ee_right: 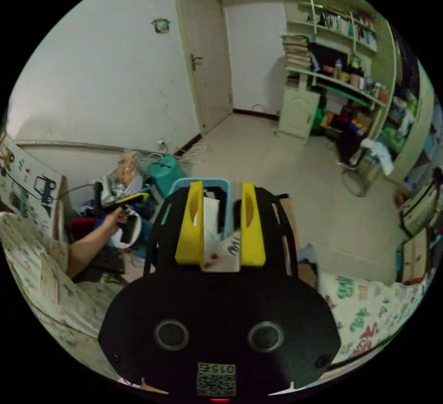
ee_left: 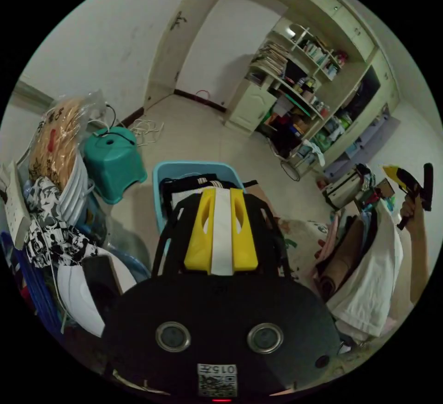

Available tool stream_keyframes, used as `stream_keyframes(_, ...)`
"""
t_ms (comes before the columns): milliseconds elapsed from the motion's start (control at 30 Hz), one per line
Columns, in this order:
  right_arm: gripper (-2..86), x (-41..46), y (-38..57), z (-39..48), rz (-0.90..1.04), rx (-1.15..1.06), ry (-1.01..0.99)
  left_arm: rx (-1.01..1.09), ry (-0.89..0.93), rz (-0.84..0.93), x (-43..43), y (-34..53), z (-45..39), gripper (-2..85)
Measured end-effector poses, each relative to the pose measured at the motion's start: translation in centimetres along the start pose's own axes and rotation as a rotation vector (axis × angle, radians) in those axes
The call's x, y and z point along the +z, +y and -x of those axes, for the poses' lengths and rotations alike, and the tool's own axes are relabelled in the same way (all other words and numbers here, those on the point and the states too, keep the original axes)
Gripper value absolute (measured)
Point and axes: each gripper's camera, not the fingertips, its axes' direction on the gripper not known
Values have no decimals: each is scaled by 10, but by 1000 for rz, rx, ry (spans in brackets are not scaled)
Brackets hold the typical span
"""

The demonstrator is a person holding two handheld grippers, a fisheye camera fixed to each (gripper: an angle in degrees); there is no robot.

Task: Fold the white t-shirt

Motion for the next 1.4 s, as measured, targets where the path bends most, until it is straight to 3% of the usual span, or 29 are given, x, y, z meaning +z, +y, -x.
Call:
stream_keyframes(133,137,-16,70,-18,156,106,219,80,94,36,16,40,-49,56)
stream_keyframes(200,122,-5,93,-29,274,165,157,105,143,46,24,54,-73,57)
stream_keyframes(500,16,-170,135,-24,-1,236,-10,313,539,51,62,76,-238,73)
stream_keyframes(733,6,-262,162,-27,-38,304,44,556,913,82,91,98,-410,110)
stream_keyframes(867,10,-292,154,-55,-58,427,24,660,985,169,120,146,-489,121)
stream_keyframes(1000,59,-317,139,-100,-101,581,-141,818,1013,294,139,210,-544,132)
stream_keyframes(1067,96,-322,133,-117,-134,641,-214,928,957,285,140,244,-557,135)
stream_keyframes(1167,126,-322,110,-145,-177,709,-269,912,954,252,143,264,-552,136)
stream_keyframes(1400,133,-289,-30,-237,-36,715,-268,1040,888,156,144,301,-574,136)
